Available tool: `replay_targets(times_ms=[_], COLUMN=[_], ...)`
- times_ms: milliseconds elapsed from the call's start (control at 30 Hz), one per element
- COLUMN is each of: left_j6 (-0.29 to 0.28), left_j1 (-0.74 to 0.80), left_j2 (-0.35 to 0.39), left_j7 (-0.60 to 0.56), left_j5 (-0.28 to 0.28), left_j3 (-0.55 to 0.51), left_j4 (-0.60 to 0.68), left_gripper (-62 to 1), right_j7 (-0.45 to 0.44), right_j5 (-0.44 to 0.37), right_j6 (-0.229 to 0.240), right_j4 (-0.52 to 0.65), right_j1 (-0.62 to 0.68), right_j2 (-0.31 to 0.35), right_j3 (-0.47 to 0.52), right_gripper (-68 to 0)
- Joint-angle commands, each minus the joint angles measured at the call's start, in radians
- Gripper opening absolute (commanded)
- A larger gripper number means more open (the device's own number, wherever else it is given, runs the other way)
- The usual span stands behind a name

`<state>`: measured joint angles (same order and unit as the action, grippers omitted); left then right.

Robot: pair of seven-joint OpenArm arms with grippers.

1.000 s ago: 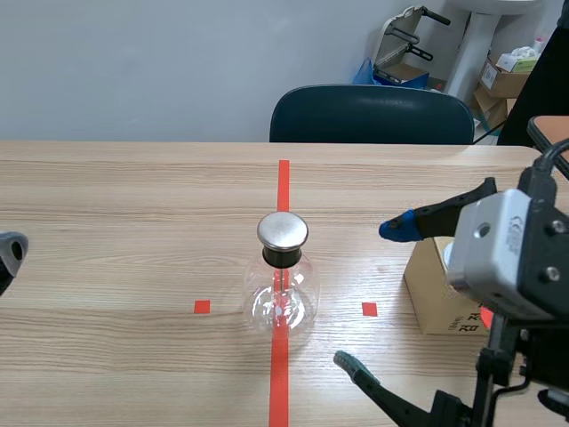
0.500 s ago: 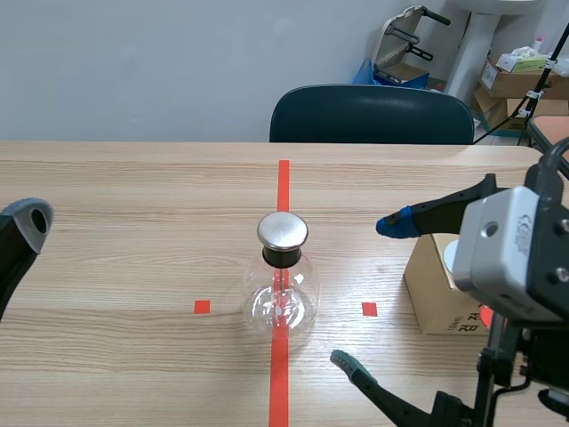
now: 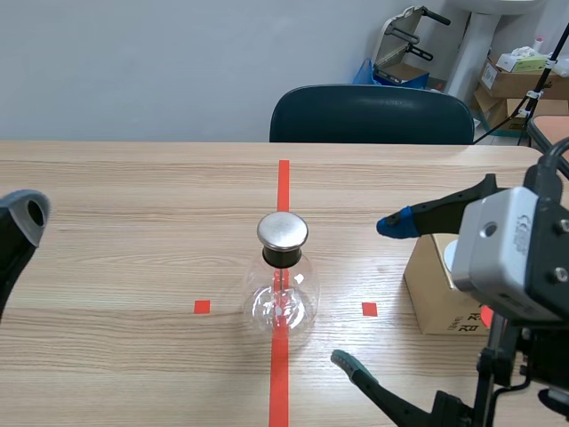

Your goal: Do the electroscope experiment

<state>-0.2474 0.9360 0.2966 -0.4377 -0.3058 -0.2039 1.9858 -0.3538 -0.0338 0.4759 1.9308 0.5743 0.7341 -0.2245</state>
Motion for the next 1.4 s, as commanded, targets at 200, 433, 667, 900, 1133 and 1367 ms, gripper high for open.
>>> replay_targets(times_ms=[200,433,667,900,1133,1367], left_j6=[-0.01,-0.01,-0.01,-0.01,-0.01,-0.01], left_j1=[-0.002,-0.002,-0.002,-0.002,-0.002,-0.002], left_j2=[-0.003,-0.003,-0.003,-0.003,-0.003,-0.003], left_j7=[-0.012,-0.006,-0.006,-0.006,-0.006,-0.006], left_j5=[0.019,0.019,0.019,0.019,0.019,0.019], left_j3=[0.003,0.003,0.003,0.003,0.003,0.003], left_j4=[0.009,0.009,0.009,0.009,0.009,0.009], left_gripper=[-26.4,-26.4,-26.4,-26.4,-26.4,-26.4], right_j7=[-0.012,-0.011,-0.03,-0.034,-0.034,-0.033], right_j5=[-0.012,-0.011,-0.012,-0.012,-0.011,-0.011], right_j6=[-0.004,-0.004,-0.004,-0.004,-0.004,-0.004], right_j4=[0.006,0.006,0.006,0.006,0.006,0.006], right_j1=[-0.006,-0.006,-0.006,-0.006,-0.006,-0.006], right_j2=[0.003,0.003,0.003,0.003,0.003,0.003], right_j3=[0.009,0.009,0.009,0.009,0.009,0.009], right_gripper=[0.4,0.4,0.4,0.4,0.4,0.4])
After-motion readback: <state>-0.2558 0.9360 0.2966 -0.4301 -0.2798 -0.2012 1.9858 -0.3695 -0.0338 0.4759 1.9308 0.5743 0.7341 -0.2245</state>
